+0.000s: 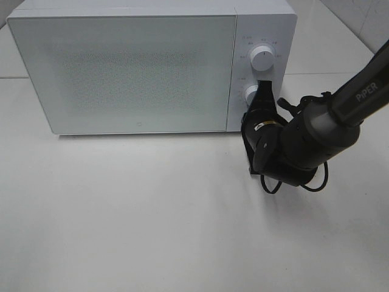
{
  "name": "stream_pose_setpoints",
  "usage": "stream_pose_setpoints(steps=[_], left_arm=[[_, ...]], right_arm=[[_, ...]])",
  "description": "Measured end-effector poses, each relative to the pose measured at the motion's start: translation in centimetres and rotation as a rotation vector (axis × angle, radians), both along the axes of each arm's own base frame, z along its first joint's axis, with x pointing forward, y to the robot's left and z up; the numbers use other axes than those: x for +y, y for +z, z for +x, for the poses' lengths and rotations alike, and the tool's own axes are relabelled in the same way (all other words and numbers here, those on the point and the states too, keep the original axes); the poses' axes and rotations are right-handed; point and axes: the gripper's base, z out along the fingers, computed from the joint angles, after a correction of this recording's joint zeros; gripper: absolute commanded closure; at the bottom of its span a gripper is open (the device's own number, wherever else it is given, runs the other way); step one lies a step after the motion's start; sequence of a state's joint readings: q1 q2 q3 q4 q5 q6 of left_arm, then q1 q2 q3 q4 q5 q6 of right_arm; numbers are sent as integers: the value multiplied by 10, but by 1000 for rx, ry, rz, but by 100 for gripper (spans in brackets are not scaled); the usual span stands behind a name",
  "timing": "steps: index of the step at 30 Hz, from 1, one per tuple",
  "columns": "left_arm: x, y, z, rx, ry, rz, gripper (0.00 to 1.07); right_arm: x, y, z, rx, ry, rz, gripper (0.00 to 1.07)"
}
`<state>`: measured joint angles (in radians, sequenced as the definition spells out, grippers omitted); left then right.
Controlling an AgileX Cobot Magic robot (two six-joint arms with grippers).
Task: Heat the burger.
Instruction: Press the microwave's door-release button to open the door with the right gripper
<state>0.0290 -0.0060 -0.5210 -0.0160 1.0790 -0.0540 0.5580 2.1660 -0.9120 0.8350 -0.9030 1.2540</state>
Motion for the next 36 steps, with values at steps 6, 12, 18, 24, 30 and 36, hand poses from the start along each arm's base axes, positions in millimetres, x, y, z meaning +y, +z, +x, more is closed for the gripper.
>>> stream_pose_setpoints(steps=[6, 12, 18, 24, 30, 36], left_arm=[[0, 0, 0, 0, 0, 0, 7], [0, 0, 0, 0, 1, 1, 7], [0, 0, 0, 0, 1, 1, 7], [0, 0, 0, 0, 1, 1, 7], [0, 0, 0, 0, 1, 1, 7], [0, 0, 0, 0, 1, 1, 7]], right_arm=[[3, -6, 3, -24, -35, -2, 107], [5, -8, 9, -40, -63, -17, 107], [6, -8, 10, -34, -68, -30, 107], [6, -8, 10, -33, -64, -40, 107], [6, -8, 10, -34, -61, -41, 107], [8, -8, 10, -31, -58, -40, 107]])
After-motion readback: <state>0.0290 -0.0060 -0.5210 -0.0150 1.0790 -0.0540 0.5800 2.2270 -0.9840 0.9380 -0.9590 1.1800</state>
